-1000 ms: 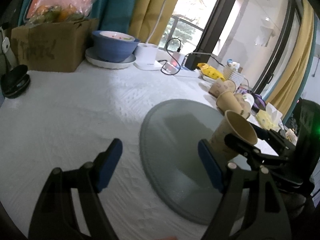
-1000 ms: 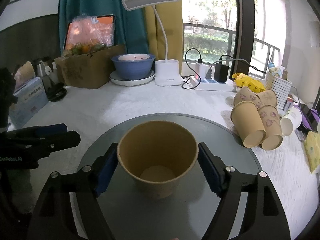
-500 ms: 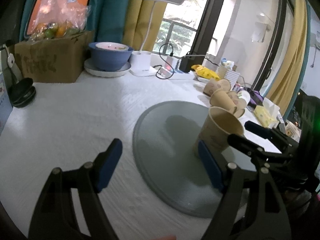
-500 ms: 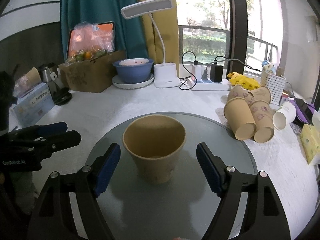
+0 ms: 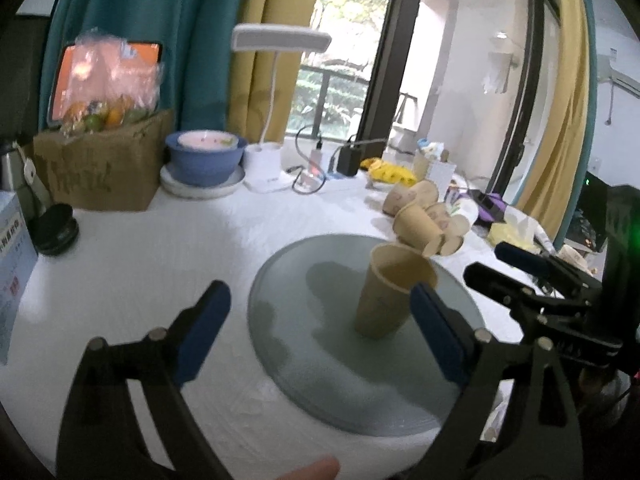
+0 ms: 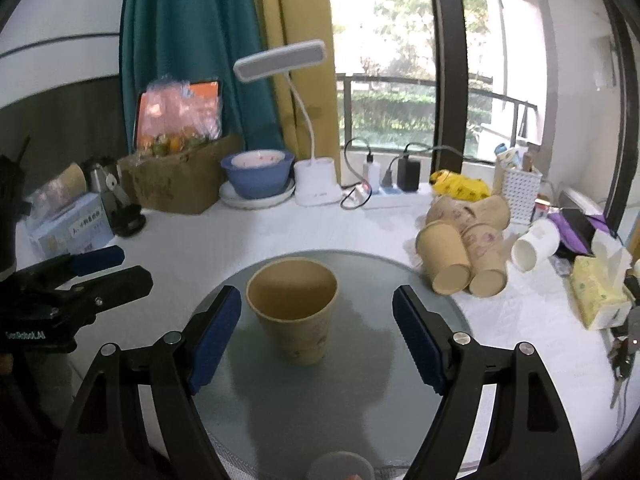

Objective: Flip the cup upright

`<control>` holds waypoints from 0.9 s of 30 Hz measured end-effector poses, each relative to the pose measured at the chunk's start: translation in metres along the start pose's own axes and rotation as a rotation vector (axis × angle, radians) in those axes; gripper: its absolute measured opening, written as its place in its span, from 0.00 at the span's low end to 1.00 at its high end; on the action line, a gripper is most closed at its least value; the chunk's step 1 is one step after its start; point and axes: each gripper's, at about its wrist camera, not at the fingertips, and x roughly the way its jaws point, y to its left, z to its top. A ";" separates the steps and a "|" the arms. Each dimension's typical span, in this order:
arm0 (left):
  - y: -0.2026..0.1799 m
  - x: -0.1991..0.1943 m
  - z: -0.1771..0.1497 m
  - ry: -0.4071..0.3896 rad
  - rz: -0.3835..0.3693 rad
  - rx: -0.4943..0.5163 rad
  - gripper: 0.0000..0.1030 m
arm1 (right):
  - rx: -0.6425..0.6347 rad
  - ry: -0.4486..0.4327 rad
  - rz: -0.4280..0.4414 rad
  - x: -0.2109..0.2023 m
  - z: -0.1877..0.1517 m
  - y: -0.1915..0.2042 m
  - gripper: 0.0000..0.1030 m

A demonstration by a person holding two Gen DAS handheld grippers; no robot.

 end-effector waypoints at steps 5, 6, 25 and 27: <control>-0.013 -0.015 0.010 -0.045 -0.008 0.045 0.90 | 0.013 -0.031 0.001 -0.018 0.008 -0.005 0.79; -0.016 -0.018 0.012 -0.053 -0.007 0.053 0.90 | 0.016 -0.033 0.003 -0.021 0.009 -0.005 0.79; -0.058 -0.082 0.044 -0.278 0.079 0.195 0.90 | 0.018 -0.116 0.006 -0.080 0.039 -0.005 0.79; -0.060 -0.088 0.045 -0.296 0.079 0.194 0.90 | 0.013 -0.122 0.003 -0.085 0.041 -0.005 0.79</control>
